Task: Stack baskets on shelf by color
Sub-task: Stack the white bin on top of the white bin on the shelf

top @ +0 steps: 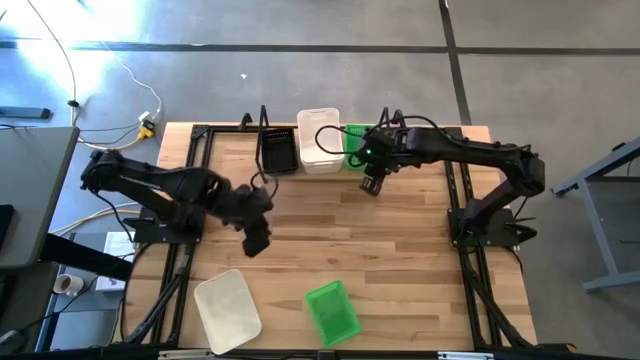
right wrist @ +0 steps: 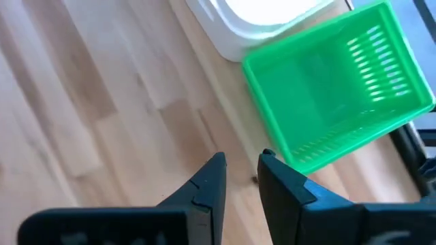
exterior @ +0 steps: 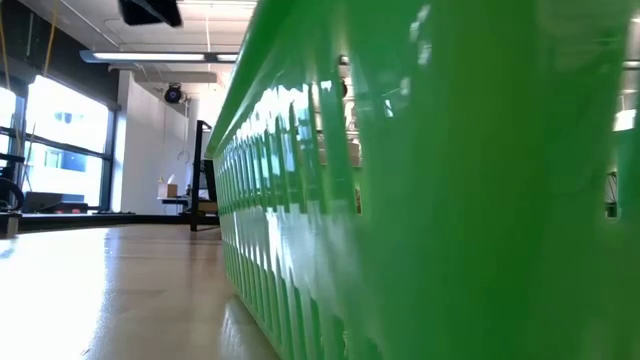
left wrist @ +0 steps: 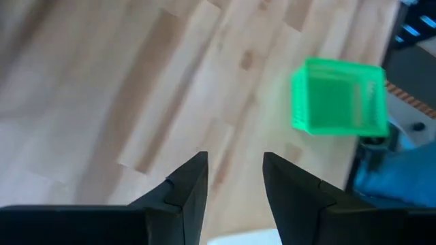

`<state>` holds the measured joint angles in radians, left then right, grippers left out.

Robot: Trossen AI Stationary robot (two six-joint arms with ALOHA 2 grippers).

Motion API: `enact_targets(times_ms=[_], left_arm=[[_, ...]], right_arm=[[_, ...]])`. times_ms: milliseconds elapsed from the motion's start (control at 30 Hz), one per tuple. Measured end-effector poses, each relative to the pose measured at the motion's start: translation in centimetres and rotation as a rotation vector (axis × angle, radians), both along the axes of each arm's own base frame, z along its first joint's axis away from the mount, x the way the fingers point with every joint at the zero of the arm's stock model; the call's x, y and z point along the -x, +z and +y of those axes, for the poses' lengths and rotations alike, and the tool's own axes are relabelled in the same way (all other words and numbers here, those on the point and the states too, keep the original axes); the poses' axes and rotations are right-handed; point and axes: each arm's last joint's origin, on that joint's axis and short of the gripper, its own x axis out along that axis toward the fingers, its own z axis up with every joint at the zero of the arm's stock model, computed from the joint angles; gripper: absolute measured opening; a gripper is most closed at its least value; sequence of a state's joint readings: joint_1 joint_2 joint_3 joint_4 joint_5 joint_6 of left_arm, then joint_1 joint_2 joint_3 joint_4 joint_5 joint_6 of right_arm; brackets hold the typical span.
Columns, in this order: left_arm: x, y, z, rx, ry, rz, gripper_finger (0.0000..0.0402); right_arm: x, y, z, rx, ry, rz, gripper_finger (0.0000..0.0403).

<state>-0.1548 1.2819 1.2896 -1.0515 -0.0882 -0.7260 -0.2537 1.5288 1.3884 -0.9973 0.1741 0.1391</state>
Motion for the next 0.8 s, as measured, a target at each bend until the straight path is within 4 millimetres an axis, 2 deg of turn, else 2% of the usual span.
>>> enact_targets(times_ms=[167,433,800], left_arm=[[0.7,0.0,-3.3,0.057,-0.025,0.0,0.0131],[2.3,-0.4,-8.5,0.129,-0.007,0.012,0.0131],[3.0,-3.5,-15.0,0.128,-0.053,0.095,0.0131]], right_arm=[[-0.2,0.7,1.7,-0.037,-0.044,-0.075,0.0073],[-0.6,0.7,4.4,-0.125,-0.048,-0.105,0.0073],[-0.8,0.7,7.8,-0.164,-0.06,-0.125,0.0073]])
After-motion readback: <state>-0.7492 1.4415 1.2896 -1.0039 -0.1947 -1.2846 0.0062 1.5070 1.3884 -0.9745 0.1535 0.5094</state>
